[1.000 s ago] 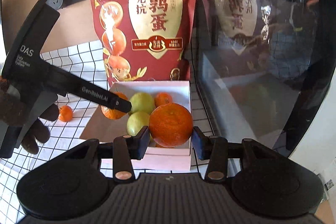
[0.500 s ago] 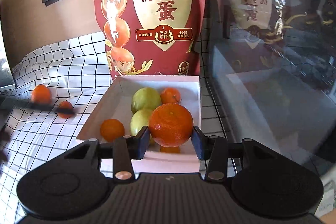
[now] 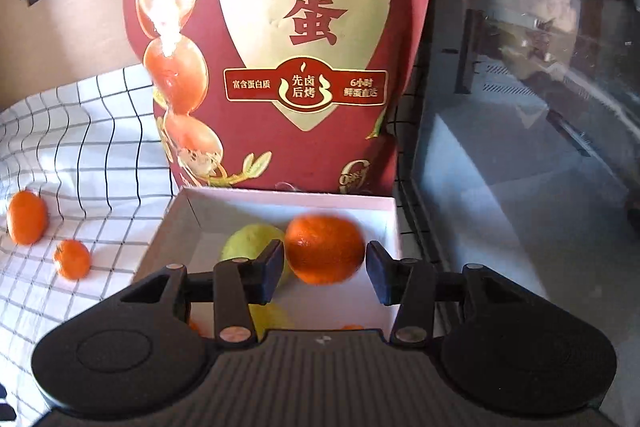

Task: Organize fruits
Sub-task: 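Lower both tangerines into the pink box and open both grippers, then grasp a large orange from the cloth with the right gripper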

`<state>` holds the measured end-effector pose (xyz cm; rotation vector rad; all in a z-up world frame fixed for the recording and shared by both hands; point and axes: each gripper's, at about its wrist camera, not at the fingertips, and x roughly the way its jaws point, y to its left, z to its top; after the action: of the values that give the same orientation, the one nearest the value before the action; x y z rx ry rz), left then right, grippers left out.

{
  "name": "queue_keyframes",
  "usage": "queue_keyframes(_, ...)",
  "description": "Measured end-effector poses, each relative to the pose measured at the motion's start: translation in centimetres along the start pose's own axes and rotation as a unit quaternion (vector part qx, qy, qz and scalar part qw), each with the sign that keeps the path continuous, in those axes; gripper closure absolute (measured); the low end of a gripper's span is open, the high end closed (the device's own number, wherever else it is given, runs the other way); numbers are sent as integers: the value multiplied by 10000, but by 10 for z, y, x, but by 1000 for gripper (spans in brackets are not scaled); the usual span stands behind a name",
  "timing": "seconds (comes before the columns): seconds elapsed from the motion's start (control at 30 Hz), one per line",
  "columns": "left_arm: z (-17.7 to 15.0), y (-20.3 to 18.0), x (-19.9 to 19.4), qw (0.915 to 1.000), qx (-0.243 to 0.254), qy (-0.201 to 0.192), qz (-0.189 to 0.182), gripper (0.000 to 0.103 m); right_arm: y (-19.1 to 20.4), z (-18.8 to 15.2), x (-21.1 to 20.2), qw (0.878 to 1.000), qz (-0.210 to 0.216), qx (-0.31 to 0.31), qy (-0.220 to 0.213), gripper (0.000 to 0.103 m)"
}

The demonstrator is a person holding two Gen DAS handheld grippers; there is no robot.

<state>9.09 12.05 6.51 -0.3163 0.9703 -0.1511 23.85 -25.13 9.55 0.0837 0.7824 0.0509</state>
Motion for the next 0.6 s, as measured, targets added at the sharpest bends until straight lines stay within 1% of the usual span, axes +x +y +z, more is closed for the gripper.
queue_keyframes(0.07,-2,13,-3,9999,-137,-20,100,51,9,-1,-2,9999,123,86,29,48)
queue_keyframes(0.13,-4,27,-6,9995,-255,-9,199,51,25,-7,-5,9996,268,58,48,47)
queue_keyframes(0.23,-4,43,-10,9986,-421,-51,323,51,56,-20,-12,9992,375,-84,89,47)
queue_keyframes(0.33,-3,57,-15,9975,-523,-184,447,51,93,-32,-21,9972,701,-207,142,43)
queue_keyframes(0.4,-2,66,-20,9964,-434,-299,660,51,119,-39,-26,9954,840,-420,169,41)
queue_keyframes(0.47,-2,77,-27,9948,-386,-420,840,51,150,-44,-25,9926,990,-655,238,34)
queue_keyframes(0.53,-1,92,-34,9938,-483,-507,867,51,181,-49,-20,9891,1097,-921,350,33)
queue_keyframes(0.6,-1,107,-42,9928,-545,-589,888,51,208,-53,-14,9858,1116,-1174,441,33)
